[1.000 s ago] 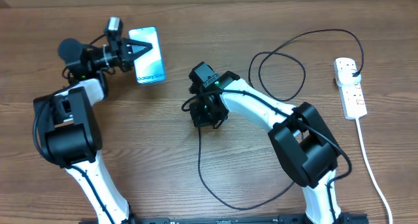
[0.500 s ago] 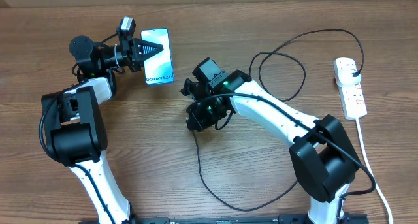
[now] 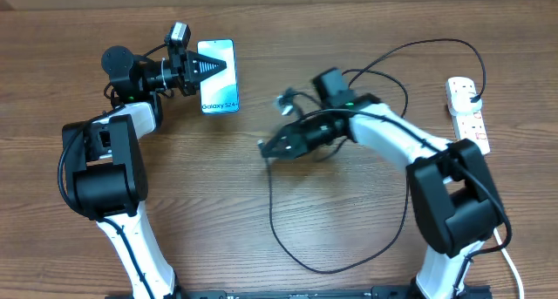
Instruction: Plug charger to phone and switch on socket
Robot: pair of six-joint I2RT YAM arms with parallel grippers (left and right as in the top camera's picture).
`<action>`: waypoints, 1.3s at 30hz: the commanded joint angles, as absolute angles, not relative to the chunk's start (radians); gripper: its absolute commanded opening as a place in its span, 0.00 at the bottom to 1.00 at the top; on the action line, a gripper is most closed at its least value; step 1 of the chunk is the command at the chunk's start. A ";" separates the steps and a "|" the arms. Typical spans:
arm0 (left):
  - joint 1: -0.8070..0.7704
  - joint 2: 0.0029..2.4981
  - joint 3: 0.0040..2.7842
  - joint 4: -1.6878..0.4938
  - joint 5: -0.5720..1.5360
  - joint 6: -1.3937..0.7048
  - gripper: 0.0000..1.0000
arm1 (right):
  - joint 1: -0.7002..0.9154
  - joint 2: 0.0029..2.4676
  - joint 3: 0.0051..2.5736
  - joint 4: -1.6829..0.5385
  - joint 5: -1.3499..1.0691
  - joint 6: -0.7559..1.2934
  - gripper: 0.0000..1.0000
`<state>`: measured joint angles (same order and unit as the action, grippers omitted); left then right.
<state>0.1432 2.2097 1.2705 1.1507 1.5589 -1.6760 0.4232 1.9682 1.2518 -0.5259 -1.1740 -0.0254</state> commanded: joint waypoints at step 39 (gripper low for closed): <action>-0.027 2.194 1.278 1.095 1.431 -1.600 0.04 | 0.420 1.933 1.170 0.049 -1.247 0.555 0.04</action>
